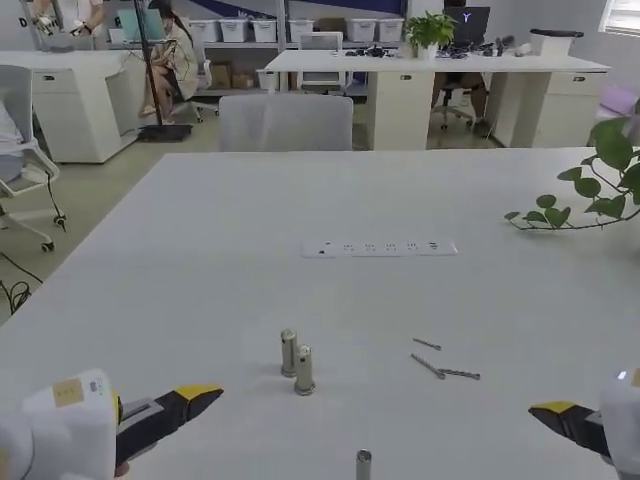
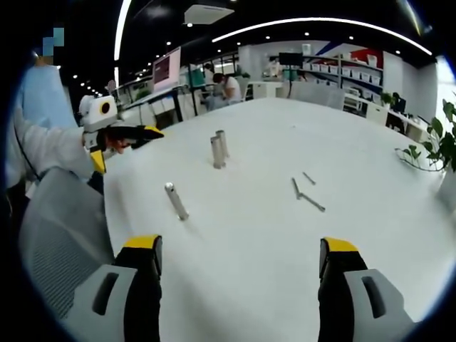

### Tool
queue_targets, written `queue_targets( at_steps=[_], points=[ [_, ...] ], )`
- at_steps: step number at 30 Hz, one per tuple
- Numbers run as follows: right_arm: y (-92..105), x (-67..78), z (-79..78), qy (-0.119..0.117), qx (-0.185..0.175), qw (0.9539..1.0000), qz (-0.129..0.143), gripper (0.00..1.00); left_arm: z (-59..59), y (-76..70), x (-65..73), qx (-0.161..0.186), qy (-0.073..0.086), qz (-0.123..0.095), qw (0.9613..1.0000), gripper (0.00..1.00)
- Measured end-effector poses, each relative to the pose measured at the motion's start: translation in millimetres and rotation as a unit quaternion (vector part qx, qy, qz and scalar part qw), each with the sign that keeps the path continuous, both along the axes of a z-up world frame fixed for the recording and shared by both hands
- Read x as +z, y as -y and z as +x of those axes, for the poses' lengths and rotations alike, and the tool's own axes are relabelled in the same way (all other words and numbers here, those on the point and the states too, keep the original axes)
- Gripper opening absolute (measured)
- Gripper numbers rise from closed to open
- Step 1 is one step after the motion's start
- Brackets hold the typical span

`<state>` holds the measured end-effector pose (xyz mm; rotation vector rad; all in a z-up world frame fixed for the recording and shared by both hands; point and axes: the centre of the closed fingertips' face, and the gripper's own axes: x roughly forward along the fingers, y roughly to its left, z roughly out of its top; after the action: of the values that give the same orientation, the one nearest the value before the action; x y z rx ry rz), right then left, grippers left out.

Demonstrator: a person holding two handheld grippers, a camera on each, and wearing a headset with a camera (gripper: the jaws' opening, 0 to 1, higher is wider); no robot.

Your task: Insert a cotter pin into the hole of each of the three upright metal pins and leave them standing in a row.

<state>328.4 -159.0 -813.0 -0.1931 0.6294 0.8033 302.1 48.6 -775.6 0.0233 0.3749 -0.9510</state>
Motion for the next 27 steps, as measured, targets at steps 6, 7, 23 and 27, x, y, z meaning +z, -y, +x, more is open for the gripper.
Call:
queue_targets(
  at_steps=[6, 7, 23, 27],
  points=[
    [9.5, 1.4, 22.0, -0.002, 0.001, 1.0, -0.007, 0.89, -0.1, -1.1, -2.1, 0.005, -0.005, -0.008, 0.9999, 0.97],
    [10.4, 1.3, 24.8, -0.002, 0.002, 1.0, -0.01, 0.89, -0.2, -1.4, -2.7, 0.005, -0.006, -0.007, 0.9999, 0.97],
    [14.9, 9.4, 91.7, 0.002, 0.025, 0.9988, -0.042, 0.72, -0.8, -6.1, -2.6, 0.014, -0.009, -0.013, 0.9998, 0.96],
    [12.3, 4.7, 101.8, -0.008, 0.033, 0.998, -0.053, 0.68, -1.1, -5.8, -2.5, 0.014, -0.011, -0.014, 0.9997, 0.95]
  ],
)
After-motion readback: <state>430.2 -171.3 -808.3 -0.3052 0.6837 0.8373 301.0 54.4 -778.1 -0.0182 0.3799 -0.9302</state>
